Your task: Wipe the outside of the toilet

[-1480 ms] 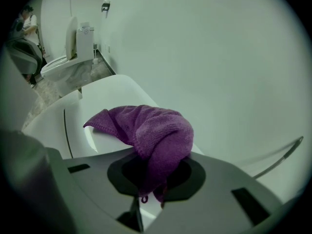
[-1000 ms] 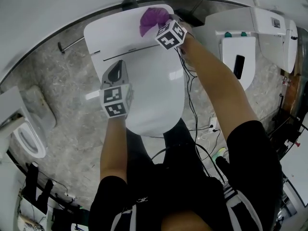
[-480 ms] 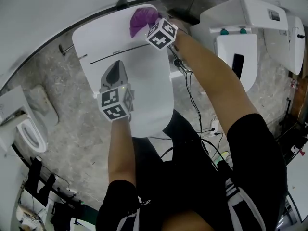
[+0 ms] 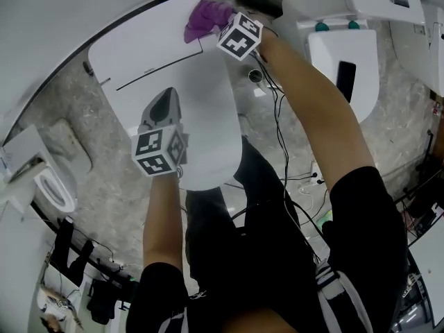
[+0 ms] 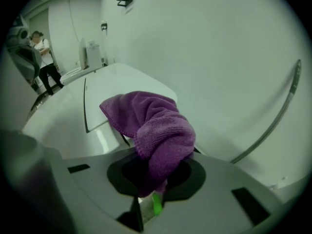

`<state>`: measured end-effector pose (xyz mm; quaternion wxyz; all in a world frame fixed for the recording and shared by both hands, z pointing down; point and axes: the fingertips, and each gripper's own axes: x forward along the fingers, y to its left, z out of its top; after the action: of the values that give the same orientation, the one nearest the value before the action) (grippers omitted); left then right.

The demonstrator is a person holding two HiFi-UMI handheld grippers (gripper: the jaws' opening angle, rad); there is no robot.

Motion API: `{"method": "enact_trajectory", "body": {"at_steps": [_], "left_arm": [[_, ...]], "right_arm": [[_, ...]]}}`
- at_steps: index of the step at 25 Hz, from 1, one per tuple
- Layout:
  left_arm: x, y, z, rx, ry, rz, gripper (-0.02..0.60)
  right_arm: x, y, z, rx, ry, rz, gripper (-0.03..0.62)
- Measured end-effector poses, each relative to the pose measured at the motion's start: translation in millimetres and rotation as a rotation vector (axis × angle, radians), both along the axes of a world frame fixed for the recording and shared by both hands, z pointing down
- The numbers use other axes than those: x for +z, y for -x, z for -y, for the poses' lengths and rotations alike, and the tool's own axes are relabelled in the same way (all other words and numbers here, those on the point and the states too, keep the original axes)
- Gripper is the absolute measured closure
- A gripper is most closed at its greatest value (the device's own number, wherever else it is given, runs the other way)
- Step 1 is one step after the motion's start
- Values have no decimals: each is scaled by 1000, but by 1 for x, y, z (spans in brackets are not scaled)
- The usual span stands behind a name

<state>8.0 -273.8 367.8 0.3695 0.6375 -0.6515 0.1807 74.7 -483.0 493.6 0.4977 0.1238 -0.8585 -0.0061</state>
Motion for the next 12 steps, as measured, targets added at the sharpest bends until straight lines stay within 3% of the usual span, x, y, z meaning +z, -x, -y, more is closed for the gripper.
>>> {"method": "enact_trajectory", "body": {"at_steps": [3, 8, 12], "left_arm": [[10, -4, 4, 34, 19, 13, 571], [27, -9, 13, 57, 21, 39, 571], [41, -7, 12, 46, 21, 24, 572]], "right_arm": [[19, 3, -1, -82, -66, -42, 530], [40, 16, 19, -276, -267, -44, 531], [59, 28, 16, -380, -278, 11, 531]]}}
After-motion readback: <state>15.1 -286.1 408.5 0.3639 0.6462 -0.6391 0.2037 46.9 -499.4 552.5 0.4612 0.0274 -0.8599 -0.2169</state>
